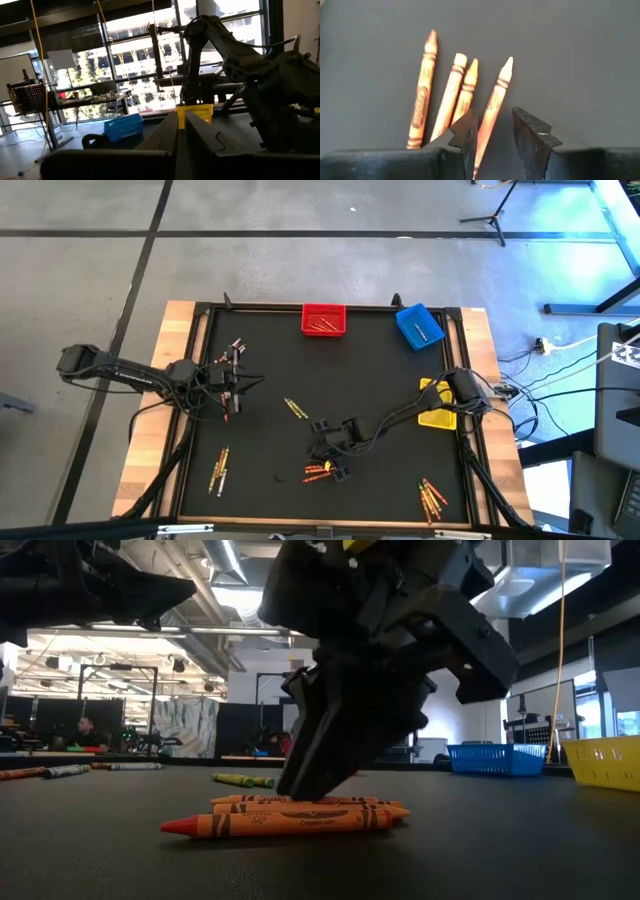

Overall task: Sort crayons
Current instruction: Put the orange crayon into the red bin

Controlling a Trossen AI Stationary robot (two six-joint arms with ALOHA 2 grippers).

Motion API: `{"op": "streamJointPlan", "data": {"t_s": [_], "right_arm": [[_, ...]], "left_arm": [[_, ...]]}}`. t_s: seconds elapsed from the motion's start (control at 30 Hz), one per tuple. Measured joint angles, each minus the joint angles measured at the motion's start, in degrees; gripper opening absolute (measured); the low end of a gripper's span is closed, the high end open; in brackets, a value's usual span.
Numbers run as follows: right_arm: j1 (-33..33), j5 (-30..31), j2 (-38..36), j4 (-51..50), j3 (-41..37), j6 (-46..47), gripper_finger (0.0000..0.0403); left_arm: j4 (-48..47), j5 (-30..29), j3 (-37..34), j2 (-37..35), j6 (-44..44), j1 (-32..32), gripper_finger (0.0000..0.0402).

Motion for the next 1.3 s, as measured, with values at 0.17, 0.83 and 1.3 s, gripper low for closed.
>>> {"op": "streamJointPlan", "data": {"t_s": [0.17,0.83,1.3], "right_arm": [[0.00,4.40,0.65,0.27,0.06,-1.53,0.0120],[-2.69,9.40,0.35,-5.92,0.22,-3.20,0.0010],[-3.40,11.88,-5.66,-11.06,-0.15,-4.32,0.0013]], "left_arm": [[0.03,0.00,0.00,0.00,0.14,-0.54,0.0025],[0.01,-0.66,-0.02,0.00,0.34,-0.52,0.0025],[0.04,-0.66,-0.02,0.00,0.45,-0.52,0.0025]]}}
